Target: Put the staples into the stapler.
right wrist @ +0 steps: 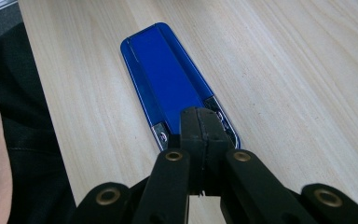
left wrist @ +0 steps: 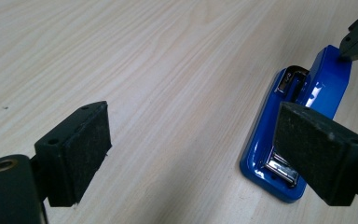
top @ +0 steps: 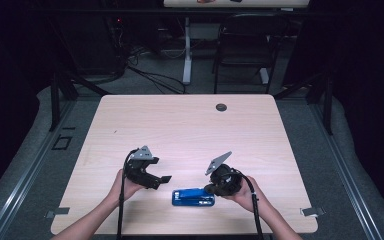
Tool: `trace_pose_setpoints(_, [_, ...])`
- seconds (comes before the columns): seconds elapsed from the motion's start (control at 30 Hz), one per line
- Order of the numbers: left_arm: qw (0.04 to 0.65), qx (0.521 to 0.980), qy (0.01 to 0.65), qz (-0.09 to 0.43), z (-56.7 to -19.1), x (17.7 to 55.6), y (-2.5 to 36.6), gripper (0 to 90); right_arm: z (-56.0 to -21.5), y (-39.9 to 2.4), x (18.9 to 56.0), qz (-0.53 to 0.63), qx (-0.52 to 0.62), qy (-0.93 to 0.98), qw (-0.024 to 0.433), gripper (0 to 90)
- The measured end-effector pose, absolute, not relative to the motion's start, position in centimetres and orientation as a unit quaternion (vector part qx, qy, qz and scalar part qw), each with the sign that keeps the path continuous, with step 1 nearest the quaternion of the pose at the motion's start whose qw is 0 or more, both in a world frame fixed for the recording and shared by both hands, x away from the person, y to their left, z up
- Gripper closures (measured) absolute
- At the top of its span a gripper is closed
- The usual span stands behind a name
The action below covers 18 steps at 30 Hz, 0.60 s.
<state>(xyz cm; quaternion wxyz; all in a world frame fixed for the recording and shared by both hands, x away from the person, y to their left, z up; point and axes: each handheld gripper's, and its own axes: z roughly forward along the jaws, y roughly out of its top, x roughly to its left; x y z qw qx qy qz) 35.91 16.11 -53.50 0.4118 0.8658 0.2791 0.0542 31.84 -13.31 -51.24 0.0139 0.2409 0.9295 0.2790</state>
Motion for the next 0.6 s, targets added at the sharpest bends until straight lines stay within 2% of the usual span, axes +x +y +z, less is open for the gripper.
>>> trace_pose_setpoints(0.5, [0.407, 0.87, 0.273, 0.055, -53.55, 35.81, 15.91, 12.3, -51.35, -12.81, 31.49, 0.267, 0.24, 0.933, 0.029, 90.0])
trace_pose_setpoints(0.6, [0.409, 0.87, 0.271, 0.055, -53.52, 35.75, 15.89, 12.3, -50.98, -13.11, 31.66, 0.28, 0.241, 0.929, 0.031, 85.2])
